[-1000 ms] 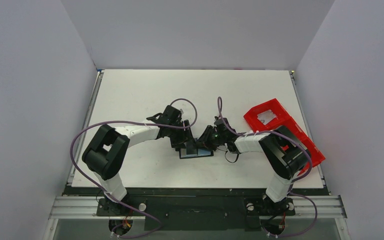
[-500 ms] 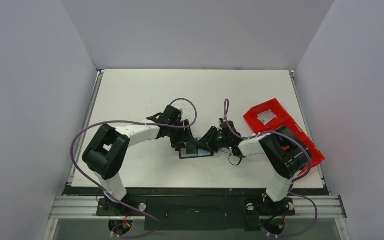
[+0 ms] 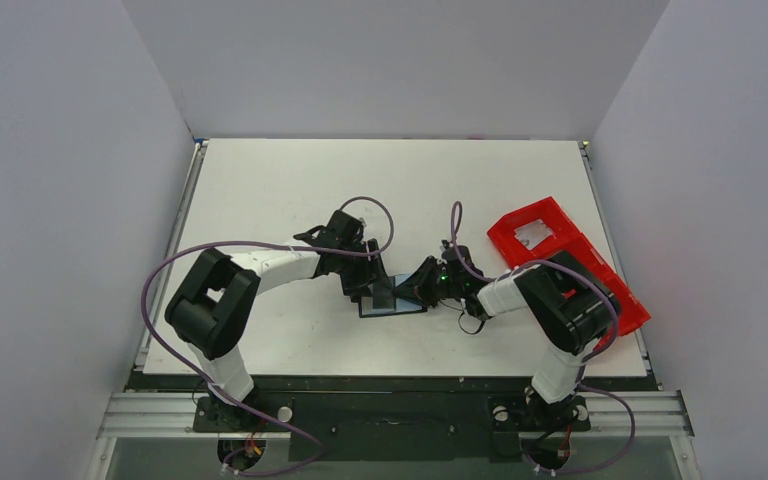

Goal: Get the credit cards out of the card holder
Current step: Remove the credit card from the card holder.

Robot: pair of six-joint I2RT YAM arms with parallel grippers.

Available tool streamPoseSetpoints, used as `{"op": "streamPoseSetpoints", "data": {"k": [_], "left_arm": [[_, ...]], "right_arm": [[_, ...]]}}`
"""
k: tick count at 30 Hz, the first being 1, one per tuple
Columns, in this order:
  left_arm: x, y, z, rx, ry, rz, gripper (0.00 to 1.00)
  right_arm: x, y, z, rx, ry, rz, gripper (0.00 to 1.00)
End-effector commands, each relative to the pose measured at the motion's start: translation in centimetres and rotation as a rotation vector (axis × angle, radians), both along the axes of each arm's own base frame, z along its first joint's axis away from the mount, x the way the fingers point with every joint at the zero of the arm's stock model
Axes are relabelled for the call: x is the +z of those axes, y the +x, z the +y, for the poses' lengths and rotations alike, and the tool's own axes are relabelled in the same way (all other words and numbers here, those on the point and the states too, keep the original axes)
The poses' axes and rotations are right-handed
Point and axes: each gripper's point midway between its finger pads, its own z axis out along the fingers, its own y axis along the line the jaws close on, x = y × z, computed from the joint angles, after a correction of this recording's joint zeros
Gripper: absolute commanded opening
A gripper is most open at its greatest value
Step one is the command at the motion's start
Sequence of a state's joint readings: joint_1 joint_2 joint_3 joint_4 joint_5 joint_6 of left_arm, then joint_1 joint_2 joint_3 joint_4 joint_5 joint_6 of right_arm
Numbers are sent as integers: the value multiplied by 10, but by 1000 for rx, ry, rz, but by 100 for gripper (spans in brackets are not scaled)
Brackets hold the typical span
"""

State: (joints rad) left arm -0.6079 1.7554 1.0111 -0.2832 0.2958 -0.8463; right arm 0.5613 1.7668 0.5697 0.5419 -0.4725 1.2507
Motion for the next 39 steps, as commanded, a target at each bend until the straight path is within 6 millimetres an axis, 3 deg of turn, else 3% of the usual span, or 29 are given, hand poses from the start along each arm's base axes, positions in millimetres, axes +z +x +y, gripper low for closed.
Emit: {"op": "streamPoseSetpoints", "data": {"k": [1,9,24,39], "left_arm": [[-22,-3,8,2,78,22,56],[-24,-5,10,5,88,29,56],[-35,-7,30,50,150,60,56],[-32,-4,30,47,146,52,56]], "right_arm": [[4,7,2,-13,27,-35,10],[0,7,-2,-24,18,-30,0],[-3,13,-26,-57,-69,-50,0],[1,13,-41,-46,-114,-69,0]]}}
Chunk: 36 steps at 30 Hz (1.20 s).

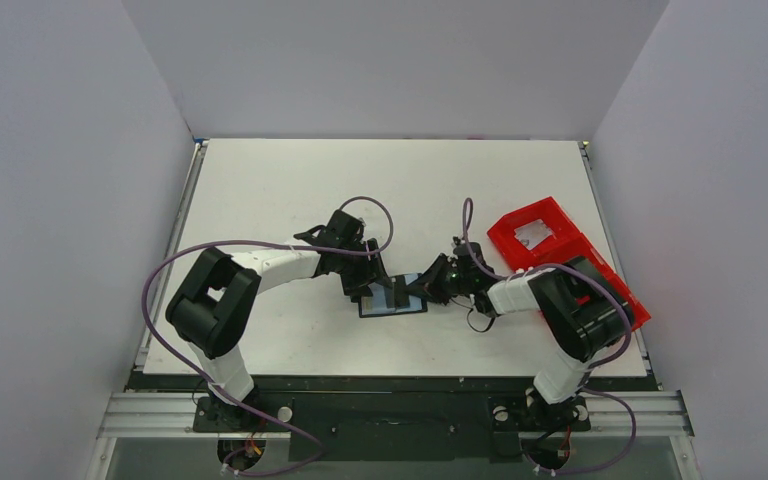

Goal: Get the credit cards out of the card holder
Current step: Remove the credit card from the card holder.

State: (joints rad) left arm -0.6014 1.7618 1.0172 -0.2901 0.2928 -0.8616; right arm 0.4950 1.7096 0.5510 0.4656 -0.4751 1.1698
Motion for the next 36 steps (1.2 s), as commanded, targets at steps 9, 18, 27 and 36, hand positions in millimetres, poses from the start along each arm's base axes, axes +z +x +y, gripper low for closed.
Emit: {"op": "streamPoseSetpoints", "data": {"k": [9,18,27,36], "left_arm": [[-24,-3,26,10,133,18,56],[0,5,15,-28,97,-32,56],[46,20,-2,-69,26,-102,57],[72,26,-17,-90,-59,-112,57]], "right_arm": [[8,7,-23,-13,-99,-68,0],[18,9,-24,-9,-97,-86,0],[33,13,-25,-11,-73,-105,0],[53,18,-26,-28,-27,-129,0]]}}
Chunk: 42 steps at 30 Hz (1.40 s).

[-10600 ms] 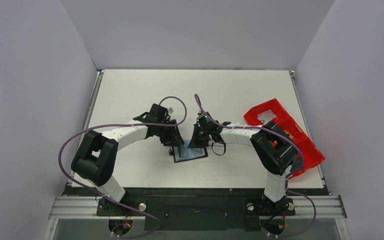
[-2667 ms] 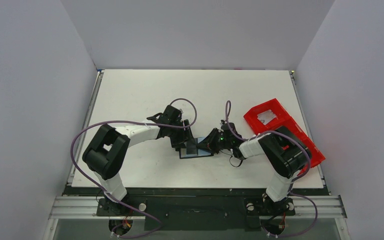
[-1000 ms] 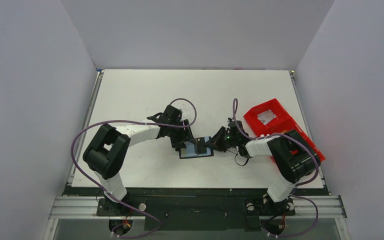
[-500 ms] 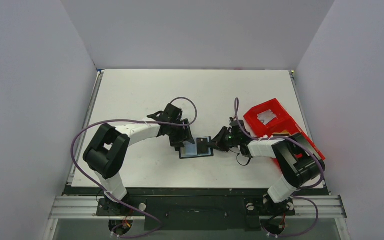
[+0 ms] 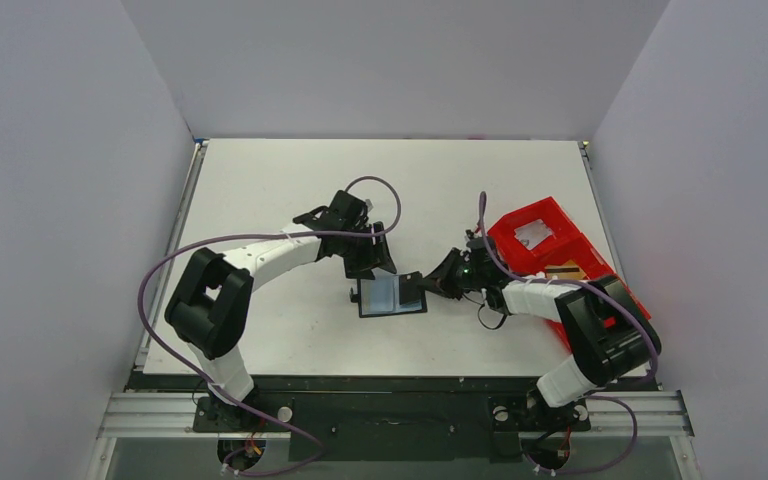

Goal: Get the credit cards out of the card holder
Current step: Remove the credit card from the card holder, then place the credit card in the storage box.

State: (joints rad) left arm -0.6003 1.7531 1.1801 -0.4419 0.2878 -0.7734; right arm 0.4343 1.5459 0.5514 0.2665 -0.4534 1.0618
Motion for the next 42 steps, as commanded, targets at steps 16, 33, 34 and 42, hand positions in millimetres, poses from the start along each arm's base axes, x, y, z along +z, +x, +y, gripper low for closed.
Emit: {"op": "streamPoseSetpoints", "data": {"k": [16,33,34,42], "left_arm": [[37,18,-21,6,-357,55,51],[68,24,-47,22,-687,73,47],[68,24,-48,27,-694,83,46],[78,24,-50,35,-759,89,9]], "right_arm": [[96,31,2,-34,183,-172,0],[130,32,12,-29,317,-193,0],[131,32,12,-31,321,-195,0],[129,30,11,-28,310,-190,0]]}}
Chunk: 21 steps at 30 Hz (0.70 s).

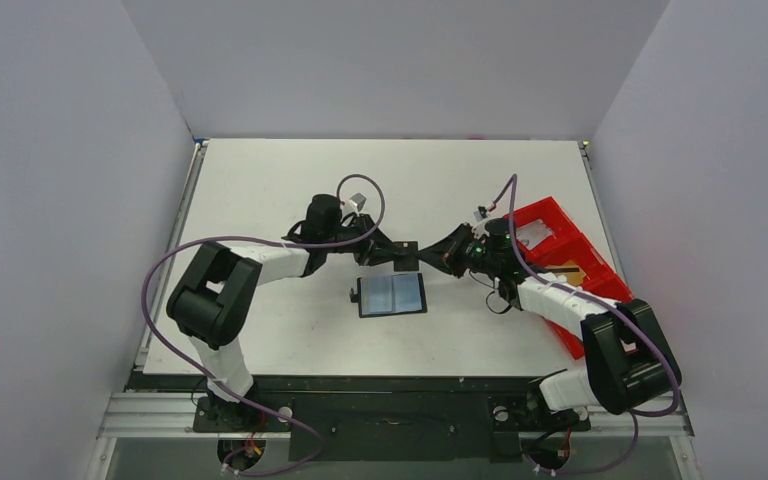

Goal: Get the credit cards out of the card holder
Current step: Place the credit card in the storage box.

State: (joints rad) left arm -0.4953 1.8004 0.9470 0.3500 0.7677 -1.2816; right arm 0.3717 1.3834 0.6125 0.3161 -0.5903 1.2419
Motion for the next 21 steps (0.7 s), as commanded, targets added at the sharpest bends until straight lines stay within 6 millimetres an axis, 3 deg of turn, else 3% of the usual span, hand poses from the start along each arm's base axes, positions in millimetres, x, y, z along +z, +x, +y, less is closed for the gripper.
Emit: {"op": "streamPoseSetpoints", "data": {"k": [1,2,3,4,6,8,13,16,21], "left_arm": [[23,6,-5,-7,-90,-56,4],[23,6,-5,-6,-93,-52,0],[25,6,-5,-6,-101,-59,0],[26,6,-6,-5,-106,-55,0],[32,8,-7,-3,-127,-65,0],[36,9,-8,-2,-148,-68,0],[48,12,-11,4,-217,-62,0],[52,15,-13,5,-240,-68,0],[55,23,-13,14,-271,-64,0]], "right_arm": [[28,7,1,2,34,-94,0],[27,6,1,6,29,-96,0],[27,6,1,10,25,-97,10],[28,6,1,12,25,-98,28],[29,5,1,14,26,-106,48],[31,4,3,18,33,-114,55],[39,2,6,19,91,-132,52],[46,0,9,21,141,-142,40],[58,-4,12,30,204,-155,33]]}}
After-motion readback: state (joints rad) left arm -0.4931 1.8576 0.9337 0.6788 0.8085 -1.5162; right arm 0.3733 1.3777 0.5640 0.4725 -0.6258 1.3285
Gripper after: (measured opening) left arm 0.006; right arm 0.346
